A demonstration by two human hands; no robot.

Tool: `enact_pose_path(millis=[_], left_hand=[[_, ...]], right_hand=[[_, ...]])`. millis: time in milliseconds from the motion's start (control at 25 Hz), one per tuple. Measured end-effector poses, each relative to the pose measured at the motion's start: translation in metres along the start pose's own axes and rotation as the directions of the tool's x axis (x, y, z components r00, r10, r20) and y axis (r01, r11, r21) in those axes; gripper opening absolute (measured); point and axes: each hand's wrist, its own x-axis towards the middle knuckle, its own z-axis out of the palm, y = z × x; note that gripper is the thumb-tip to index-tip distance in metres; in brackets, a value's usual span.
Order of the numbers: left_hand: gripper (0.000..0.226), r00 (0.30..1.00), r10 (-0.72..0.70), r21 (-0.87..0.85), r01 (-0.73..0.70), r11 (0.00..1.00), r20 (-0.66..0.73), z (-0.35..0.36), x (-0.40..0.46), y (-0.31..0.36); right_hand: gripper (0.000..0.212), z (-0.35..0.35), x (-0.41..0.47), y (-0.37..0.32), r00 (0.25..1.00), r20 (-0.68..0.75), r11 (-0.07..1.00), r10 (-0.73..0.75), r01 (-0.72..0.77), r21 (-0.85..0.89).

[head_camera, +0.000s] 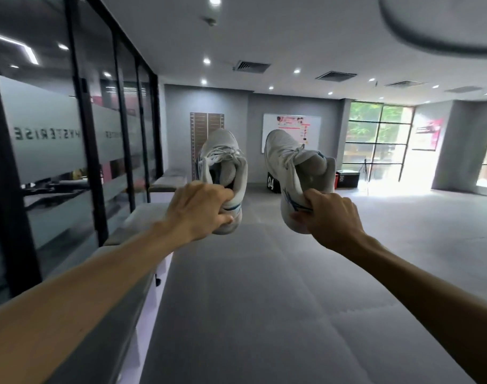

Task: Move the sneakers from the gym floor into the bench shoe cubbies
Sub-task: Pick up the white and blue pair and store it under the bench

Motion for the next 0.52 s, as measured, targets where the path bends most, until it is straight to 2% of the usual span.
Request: enact_pose_path(millis=[200,520], left_hand=[[0.037,0.999,0.043,-0.049,-0.041,0.998,0.025,0.100,0.101,0.002],[0.036,0.995,0.087,-0.057,-0.084,0.995,0.051,0.242,0.263,-0.004]], right_hand=[[0.032,0.056,0.059,0.094,0.999,-0.024,0.997,0.034,-0.036,-0.072],[0.030,0.152,0.172,0.221,0.996,-0.056,0.993,0.068,-0.073,-0.092]])
